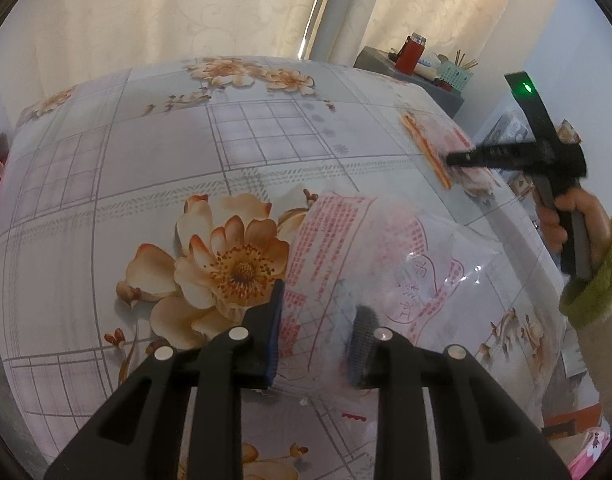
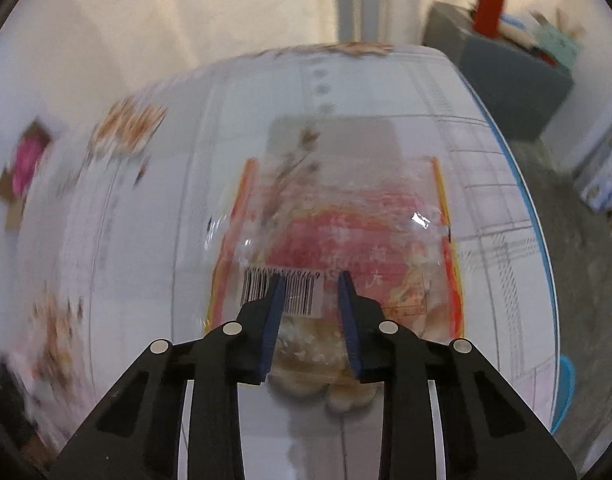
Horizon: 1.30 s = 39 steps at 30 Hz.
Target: Collect trash
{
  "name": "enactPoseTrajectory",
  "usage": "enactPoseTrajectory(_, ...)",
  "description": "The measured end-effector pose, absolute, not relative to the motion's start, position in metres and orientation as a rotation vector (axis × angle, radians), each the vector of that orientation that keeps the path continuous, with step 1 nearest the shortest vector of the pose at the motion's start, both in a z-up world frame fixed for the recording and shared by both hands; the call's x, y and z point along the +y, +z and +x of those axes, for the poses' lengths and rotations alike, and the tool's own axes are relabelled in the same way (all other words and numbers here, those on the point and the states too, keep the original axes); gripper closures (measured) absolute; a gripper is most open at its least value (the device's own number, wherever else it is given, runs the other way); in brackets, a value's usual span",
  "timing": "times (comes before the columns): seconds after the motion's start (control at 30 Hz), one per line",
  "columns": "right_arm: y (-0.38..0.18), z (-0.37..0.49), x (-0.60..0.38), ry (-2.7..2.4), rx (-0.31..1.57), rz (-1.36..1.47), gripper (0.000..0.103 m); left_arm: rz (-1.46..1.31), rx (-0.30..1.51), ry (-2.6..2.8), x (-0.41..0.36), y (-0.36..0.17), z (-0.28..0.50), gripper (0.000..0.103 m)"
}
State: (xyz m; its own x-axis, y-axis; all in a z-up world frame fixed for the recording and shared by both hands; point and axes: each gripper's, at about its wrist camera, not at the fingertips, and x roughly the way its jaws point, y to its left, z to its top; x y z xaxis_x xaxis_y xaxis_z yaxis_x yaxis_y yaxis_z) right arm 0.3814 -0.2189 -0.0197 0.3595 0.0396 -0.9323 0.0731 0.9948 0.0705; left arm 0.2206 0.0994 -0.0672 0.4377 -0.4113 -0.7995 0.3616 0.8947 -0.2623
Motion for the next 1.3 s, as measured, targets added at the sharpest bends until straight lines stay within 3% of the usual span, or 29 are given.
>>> enactPoseTrajectory(0.47,-0.011,0.248,-0.178,0.172,1.238,0.166,0.075,-0.119,1.012,-0.452,0.106,-0.07,0.201,0.08)
enactPoseTrajectory(0.53,0.001,0.23,-0.188,0.172,1.199,0.23,0.066,-0.118,1.012,-0.451,0.106,-0.071,0.197,0.08)
enactPoseTrajectory(0.6,0.017,0.209,-0.205,0.144,1.136,0.303,0.05,-0.126,1.014,-0.454,0.106,-0.071,0.193,0.08)
enactPoseTrajectory(0.8,0.023,0.14,-0.247,0.036,1.067,0.582,0.038,-0.149,1.019,-0.456,0.109,-0.073,0.186,0.079)
enactPoseTrajectory(1.07,-0.017,0.148,-0.254,0.007,1.076,0.916,0.038,-0.136,1.028,-0.461,0.102,-0.072,0.181,0.079)
enactPoseTrajectory(1.3,-0.028,0.191,-0.252,0.007,1.06,1.016,0.038,-0.138,1.034,-0.471,0.101,-0.073,0.183,0.079)
